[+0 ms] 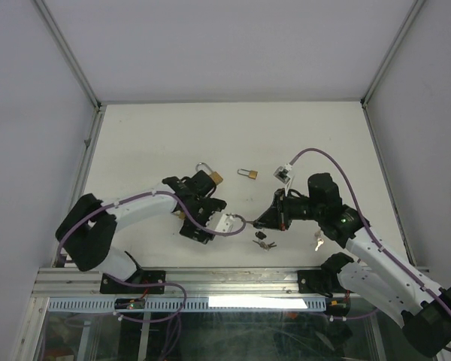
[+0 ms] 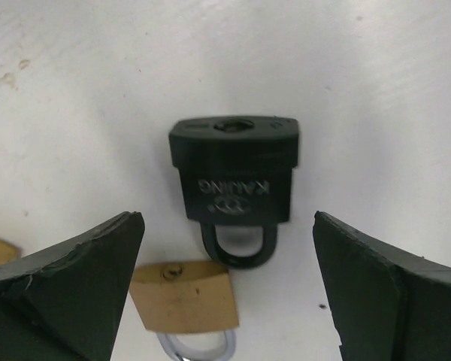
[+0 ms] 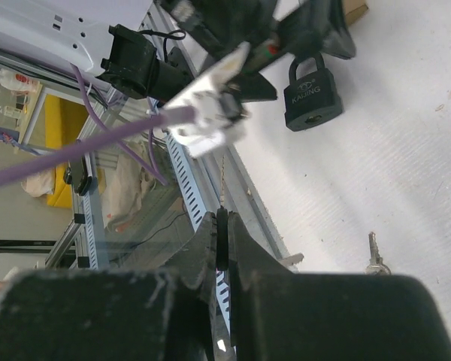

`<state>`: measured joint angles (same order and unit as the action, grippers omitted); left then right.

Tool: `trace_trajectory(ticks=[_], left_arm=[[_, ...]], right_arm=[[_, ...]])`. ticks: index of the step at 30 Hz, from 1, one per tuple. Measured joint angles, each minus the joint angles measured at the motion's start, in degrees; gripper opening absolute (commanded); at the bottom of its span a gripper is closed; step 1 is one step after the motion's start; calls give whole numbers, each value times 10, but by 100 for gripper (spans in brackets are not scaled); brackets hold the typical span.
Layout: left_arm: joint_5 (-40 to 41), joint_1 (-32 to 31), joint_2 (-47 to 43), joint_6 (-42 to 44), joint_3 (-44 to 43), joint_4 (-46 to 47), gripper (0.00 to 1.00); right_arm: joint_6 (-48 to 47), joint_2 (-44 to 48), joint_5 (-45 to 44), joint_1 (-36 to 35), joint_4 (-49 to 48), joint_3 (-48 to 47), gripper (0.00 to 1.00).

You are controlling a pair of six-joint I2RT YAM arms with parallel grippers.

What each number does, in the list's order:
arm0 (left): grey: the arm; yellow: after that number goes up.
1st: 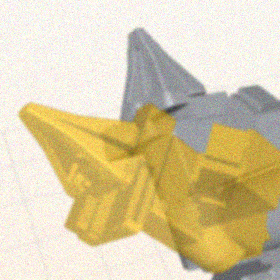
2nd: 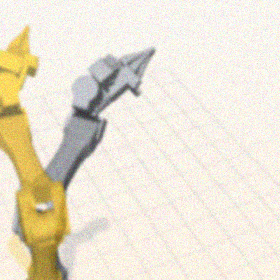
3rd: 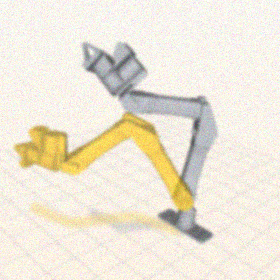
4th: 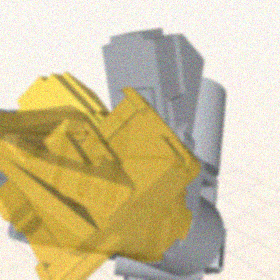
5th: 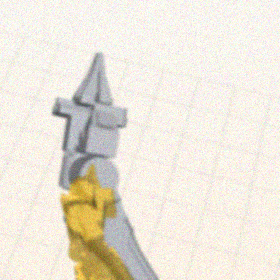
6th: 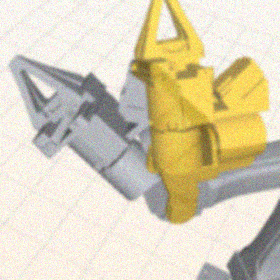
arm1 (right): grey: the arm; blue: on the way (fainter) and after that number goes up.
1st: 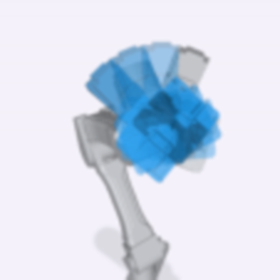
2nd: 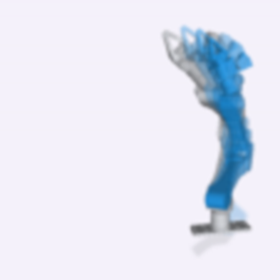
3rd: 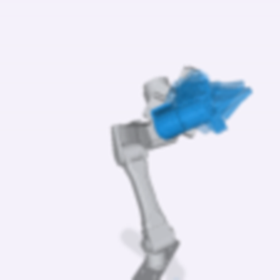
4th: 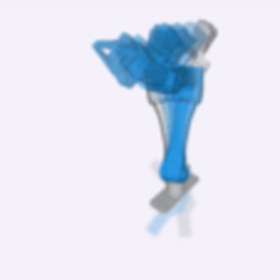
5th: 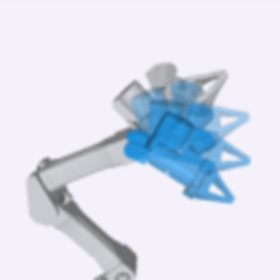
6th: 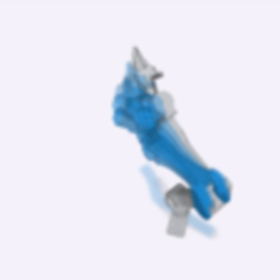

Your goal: Unlock with the key

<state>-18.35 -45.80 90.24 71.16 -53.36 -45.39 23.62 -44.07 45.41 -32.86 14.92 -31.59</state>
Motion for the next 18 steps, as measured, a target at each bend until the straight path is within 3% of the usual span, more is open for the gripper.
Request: trace_trajectory(ticks=[5, 7, 11, 18], left_arm=[[-8, 5, -174, 3, 77, 10, 99], [-6, 6, -226, -2, 92, 7, 89], [-6, 26, -251, -12, 108, 3, 56], [-31, 36, -248, 24, 154, 17, 46]], right_arm=[[1, 5, 0, 0, 0, 0, 0], [3, 5, 0, 0, 0, 0, 0], [7, 7, 0, 0, -1, -2, 0], [16, 9, 0, 0, -7, -2, 0]])
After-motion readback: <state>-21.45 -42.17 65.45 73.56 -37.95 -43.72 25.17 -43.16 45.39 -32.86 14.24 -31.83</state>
